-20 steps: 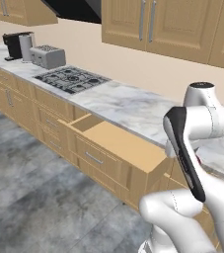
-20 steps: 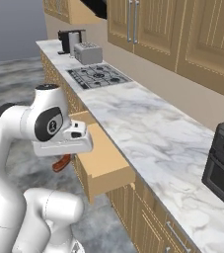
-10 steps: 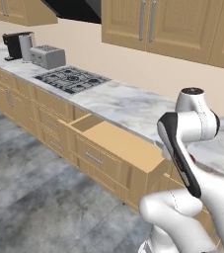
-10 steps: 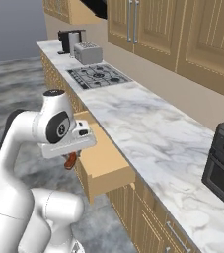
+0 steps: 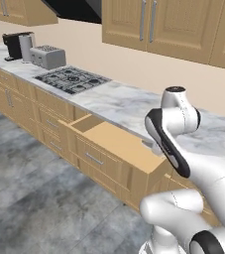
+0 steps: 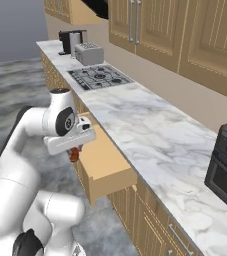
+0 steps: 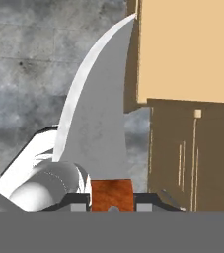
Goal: Pick up the metallic utensils from the counter and place them in the open drawer. Make sure not to pick up any wooden utensils.
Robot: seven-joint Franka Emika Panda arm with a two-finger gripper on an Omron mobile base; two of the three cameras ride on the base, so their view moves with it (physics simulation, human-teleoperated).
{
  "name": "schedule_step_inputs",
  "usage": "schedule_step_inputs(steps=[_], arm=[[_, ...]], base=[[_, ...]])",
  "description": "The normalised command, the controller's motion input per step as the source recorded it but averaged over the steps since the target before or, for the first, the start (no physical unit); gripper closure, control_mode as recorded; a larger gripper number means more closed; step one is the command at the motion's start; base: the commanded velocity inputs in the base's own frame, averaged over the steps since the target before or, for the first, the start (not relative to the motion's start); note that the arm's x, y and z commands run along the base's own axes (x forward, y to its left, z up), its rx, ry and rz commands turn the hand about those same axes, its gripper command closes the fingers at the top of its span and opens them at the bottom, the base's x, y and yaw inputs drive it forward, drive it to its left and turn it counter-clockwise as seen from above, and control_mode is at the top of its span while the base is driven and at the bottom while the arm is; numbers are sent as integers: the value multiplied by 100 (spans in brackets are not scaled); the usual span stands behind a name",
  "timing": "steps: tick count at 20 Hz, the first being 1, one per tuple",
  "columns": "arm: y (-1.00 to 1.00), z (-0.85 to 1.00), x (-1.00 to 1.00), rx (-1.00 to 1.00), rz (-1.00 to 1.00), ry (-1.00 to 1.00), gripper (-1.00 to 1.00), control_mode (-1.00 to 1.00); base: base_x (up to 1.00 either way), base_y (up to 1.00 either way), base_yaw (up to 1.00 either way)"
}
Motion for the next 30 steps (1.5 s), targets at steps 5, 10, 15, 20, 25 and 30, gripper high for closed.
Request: schedule_step_inputs(steps=[5,10,15,20,25,30], arm=[[32,-21,53,0,3,10,100,-100],[22,-31,49,0,1,2,100,-100],[23,-41,32,0,0,-1,100,-100],[21,-37,28,0,0,-5,100,-100],[5,-24,42,0,0,0,100,-100],[0,-33,39,0,0,-4,100,-100]], base=[[0,0,0],[0,0,0],[0,0,0],[0,0,0],[0,0,0],[0,0,0]])
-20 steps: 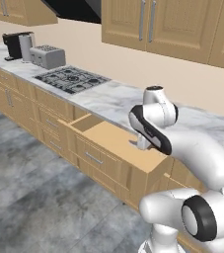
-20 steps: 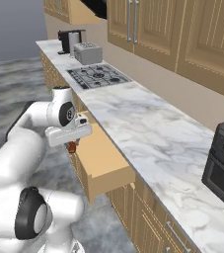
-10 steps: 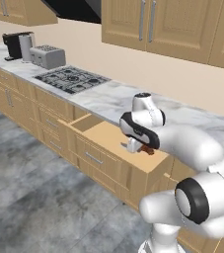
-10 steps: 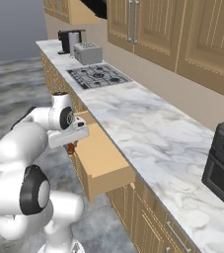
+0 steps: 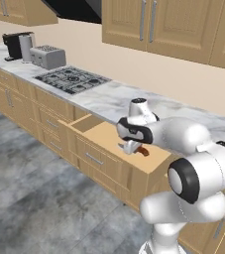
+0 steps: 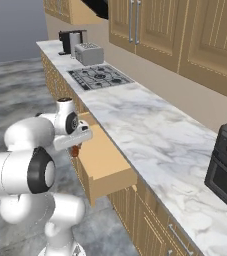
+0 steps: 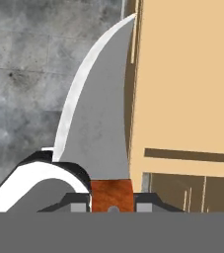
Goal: Pick up the metallic utensils from the counter and place them in the open drawer. Make sure not to pick up any wooden utensils.
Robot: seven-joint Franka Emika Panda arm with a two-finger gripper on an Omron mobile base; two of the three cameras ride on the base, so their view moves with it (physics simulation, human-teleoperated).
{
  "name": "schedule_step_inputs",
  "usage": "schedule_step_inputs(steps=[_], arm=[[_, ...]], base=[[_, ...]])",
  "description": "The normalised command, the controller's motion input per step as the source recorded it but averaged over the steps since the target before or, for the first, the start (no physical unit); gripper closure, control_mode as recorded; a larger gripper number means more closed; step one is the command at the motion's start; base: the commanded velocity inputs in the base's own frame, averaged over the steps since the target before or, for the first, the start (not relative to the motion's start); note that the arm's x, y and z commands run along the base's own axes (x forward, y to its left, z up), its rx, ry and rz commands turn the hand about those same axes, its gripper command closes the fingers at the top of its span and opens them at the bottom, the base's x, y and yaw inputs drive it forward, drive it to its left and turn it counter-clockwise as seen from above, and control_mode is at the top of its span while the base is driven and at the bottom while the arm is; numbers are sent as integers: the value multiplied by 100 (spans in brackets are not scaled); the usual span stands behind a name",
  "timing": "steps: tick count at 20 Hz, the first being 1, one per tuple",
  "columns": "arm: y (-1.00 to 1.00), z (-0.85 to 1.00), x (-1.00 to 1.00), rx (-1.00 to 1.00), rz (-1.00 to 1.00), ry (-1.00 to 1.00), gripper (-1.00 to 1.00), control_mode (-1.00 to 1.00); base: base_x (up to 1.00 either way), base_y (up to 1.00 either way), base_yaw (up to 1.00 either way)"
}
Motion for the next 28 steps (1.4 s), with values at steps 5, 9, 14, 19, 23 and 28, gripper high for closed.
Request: schedule_step_inputs(steps=[5,9,14,19,23,28], arm=[[0,-35,35,0,0,-3,100,-100],[0,-32,36,0,0,-1,100,-100],[0,-25,40,0,1,0,100,-100],[0,-29,42,0,1,0,100,-100],[0,-34,36,0,1,0,100,-100],[0,-38,28,0,2,0,100,-100]], base=[[0,0,0],[0,0,0],[0,0,0],[0,0,0],[0,0,0],[0,0,0]])
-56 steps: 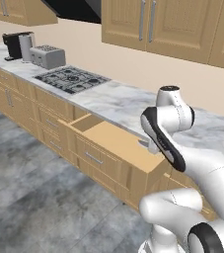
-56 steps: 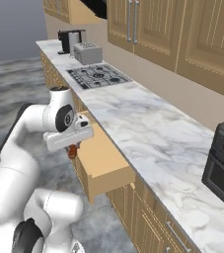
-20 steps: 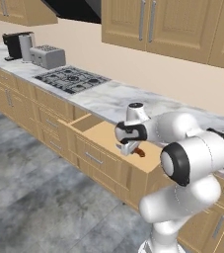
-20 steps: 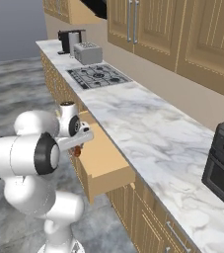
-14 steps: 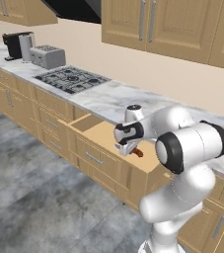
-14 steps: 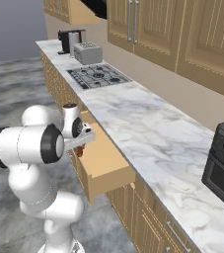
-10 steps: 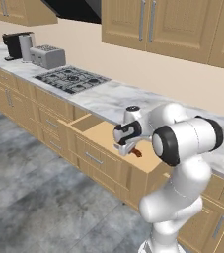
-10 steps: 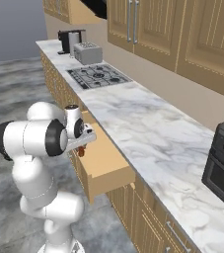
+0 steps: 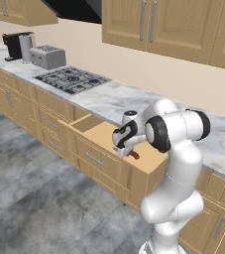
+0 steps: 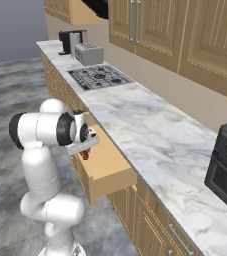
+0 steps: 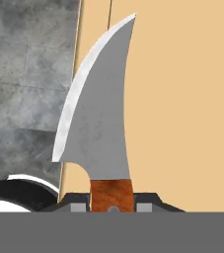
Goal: Pick up the metallic utensils from the counter and place them in the open drawer. Make sure not to pick up any wooden utensils.
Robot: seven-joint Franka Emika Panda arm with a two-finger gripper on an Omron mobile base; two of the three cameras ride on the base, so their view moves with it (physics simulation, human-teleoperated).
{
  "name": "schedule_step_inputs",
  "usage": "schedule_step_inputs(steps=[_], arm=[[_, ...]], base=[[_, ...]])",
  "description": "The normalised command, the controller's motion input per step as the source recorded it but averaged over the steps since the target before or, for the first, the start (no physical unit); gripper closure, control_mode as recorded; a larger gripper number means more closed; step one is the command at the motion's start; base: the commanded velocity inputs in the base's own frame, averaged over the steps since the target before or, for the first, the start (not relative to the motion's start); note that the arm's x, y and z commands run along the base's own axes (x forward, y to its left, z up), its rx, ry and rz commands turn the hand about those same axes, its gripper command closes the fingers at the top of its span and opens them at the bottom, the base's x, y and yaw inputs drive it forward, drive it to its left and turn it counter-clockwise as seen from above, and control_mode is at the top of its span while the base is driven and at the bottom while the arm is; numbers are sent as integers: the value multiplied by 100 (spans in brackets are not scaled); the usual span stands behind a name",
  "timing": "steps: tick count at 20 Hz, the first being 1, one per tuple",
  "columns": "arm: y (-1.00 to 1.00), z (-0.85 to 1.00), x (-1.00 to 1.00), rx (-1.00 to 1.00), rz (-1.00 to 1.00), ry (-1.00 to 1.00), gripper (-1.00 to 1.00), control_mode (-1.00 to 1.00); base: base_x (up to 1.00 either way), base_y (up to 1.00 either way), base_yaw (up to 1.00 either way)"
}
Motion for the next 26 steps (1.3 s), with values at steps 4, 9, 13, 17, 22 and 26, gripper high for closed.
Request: schedule_step_inputs(steps=[4,9,13,17,22,26], arm=[[0,-39,31,0,2,0,100,-100],[0,-43,25,0,3,0,100,-100],[86,-84,-54,-4,6,-5,100,-100],[100,-51,-100,-6,1,-5,100,-100],[100,-3,-100,-12,0,-8,100,-100],[100,0,-100,-13,0,-7,100,-100]], base=[[0,0,0],[0,0,0],[0,0,0],[0,0,0],[0,0,0],[0,0,0]])
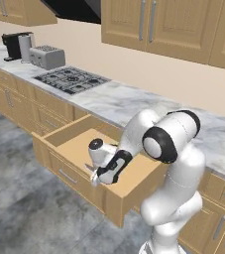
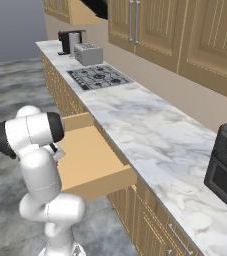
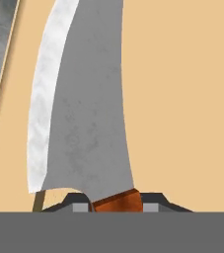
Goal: Pick up the metallic utensils from the counter and place them in the open drawer. Make sure not to pick up any wooden utensils.
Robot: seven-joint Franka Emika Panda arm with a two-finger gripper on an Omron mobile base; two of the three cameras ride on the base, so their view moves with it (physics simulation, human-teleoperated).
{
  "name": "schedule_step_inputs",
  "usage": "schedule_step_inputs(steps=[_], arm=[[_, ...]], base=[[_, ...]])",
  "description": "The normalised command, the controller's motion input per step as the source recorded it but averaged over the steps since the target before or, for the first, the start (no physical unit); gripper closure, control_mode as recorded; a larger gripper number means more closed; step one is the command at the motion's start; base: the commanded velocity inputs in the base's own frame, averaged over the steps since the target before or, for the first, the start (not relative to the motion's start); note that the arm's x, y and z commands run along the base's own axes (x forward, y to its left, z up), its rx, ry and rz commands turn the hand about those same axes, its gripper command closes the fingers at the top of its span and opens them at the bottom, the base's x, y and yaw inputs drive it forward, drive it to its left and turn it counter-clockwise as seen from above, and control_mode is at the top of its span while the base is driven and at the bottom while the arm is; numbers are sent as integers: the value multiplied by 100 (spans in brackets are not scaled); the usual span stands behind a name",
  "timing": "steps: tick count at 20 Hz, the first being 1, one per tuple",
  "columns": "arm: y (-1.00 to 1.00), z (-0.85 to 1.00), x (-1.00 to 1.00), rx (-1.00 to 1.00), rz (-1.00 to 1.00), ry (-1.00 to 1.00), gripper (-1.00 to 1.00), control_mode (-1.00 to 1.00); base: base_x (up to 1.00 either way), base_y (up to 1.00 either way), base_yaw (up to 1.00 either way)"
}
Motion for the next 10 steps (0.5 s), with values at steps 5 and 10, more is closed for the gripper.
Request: schedule_step_inputs(steps=[5,10], arm=[[35,73,-68,-4,-2,-17,100,-100],[-69,100,-19,1,-9,-6,100,-100]], base=[[0,0,0],[0,0,0]])
